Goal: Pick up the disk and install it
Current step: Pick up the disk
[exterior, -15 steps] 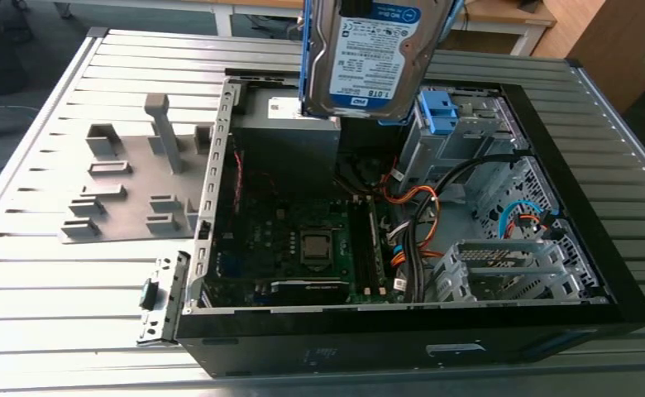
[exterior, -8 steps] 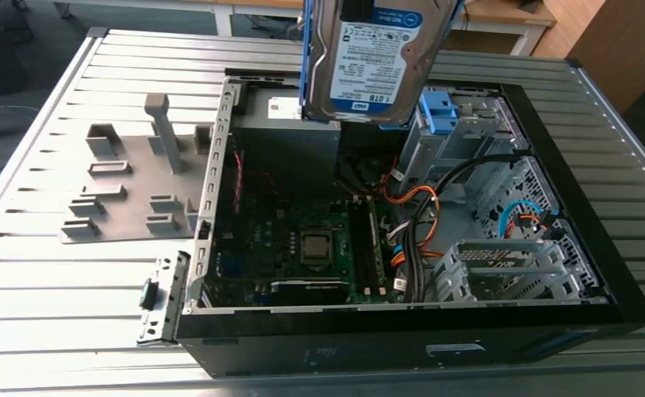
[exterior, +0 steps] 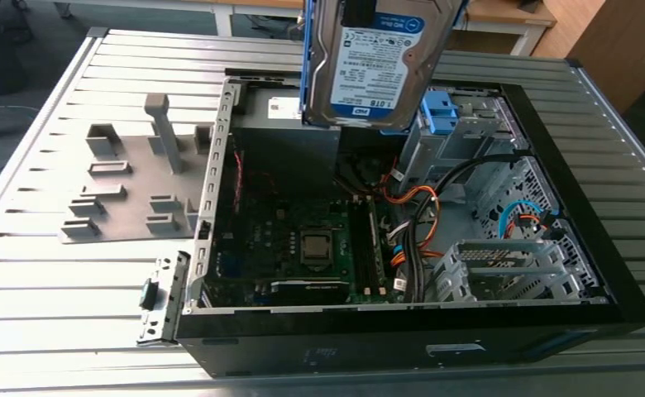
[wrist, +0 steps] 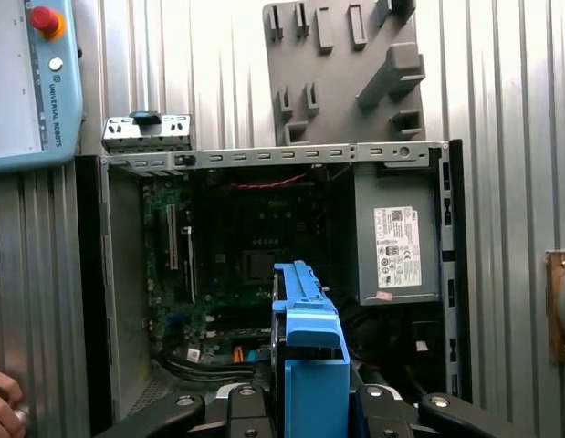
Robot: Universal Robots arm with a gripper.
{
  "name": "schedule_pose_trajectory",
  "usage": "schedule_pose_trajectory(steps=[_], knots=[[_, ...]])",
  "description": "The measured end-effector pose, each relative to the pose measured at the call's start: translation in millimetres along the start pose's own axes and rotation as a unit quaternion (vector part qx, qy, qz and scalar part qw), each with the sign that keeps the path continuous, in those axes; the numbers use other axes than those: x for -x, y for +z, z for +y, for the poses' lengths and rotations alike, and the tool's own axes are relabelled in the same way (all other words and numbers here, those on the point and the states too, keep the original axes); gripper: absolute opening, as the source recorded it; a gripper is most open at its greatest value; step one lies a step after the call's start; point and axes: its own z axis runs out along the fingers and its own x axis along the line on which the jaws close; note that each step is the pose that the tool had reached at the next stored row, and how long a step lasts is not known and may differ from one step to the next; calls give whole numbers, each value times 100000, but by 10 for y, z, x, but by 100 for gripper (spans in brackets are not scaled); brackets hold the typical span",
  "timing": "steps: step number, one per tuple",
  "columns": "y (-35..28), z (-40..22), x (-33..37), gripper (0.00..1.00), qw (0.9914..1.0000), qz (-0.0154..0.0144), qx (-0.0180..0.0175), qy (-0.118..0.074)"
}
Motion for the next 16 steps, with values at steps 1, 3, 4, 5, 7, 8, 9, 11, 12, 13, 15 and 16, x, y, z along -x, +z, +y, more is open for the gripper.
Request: schedule_pose_trajectory(steps=[1,3,4,5,7,8,9,11,12,13,15,16], knots=[[0,-1,-8,36,100000,0,-1,0],[0,-2,-25,36,100000,1,0,-1],[0,-3,-33,36,100000,4,0,-1],[0,-4,-42,36,100000,2,0,1],[0,-7,-57,36,100000,-1,-1,0],[0,-8,-65,36,100000,-1,-3,0],[1,-9,-72,36,100000,-2,-2,-2],[0,-11,-85,36,100000,3,0,1],[0,-12,-92,36,100000,2,0,-2],[1,-13,-99,36,100000,1,0,0],[1,-15,-112,36,100000,0,-2,-2],[1,-16,-119,36,100000,1,-1,-1]])
